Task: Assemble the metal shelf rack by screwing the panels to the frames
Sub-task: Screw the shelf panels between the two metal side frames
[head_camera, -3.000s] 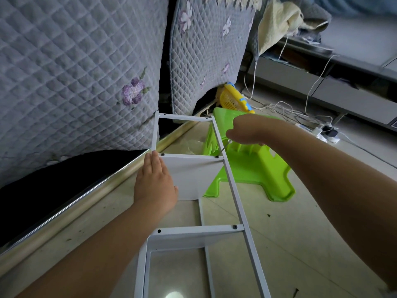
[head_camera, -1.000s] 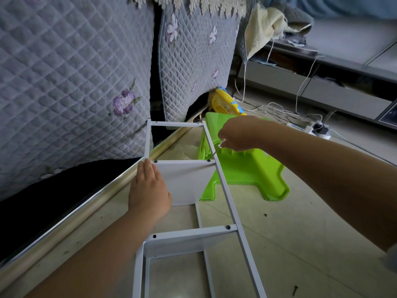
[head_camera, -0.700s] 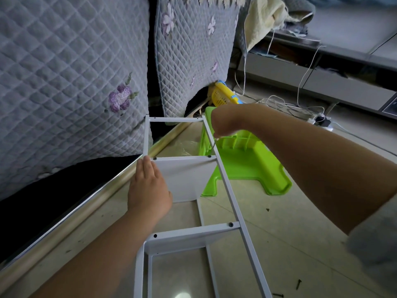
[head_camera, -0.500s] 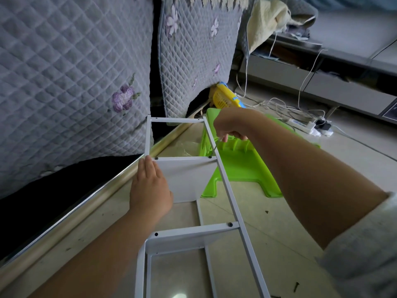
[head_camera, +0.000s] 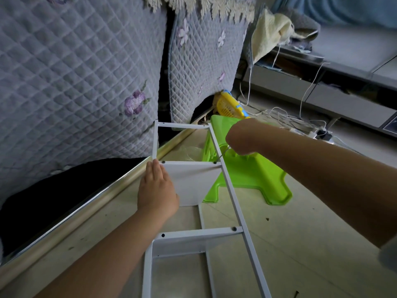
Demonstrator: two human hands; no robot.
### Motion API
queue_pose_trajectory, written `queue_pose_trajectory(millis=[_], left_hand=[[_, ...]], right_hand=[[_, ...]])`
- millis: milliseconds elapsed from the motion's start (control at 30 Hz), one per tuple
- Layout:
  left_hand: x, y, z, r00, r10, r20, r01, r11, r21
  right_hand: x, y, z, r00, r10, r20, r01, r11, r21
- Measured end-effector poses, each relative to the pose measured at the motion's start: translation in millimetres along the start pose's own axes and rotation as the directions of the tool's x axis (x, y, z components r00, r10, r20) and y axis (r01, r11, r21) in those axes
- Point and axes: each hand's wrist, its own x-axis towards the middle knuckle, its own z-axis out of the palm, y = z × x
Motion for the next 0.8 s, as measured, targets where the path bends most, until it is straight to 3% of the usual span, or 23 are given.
queue_pose_trajectory(millis=[300,533,667,800], left_hand=[[1.6,-0.3,0.3,1.0,-0.003,0.001,0.003,0.999,-0.052],[2.0,-2.8,3.2,1.0,0.002,-0.016,-0.003,0.997,-0.073],[-0.6,-0.9,2.1,1.0,0.006,-0.002,-0.006,0.998,-0.064],[-1.9,-2.3,0.4,1.0,0.007,0.009,-0.006,0.996,-0.09]], right_hand=[[8.9,-5.8,1.7,0.994,-0.081,-0.067,0.069,0.985,-0.16],[29.7,-10.6,-23.3,0.988,-0.031,0.152,0.019,0.997,0.081],[33.6,-3.9,-29.1,0.955,0.047,0.293,-0.131,0.953,0.274],[28.1,-9.1,-27.0,0.969,0.043,0.243,-0.11,0.957,0.268]])
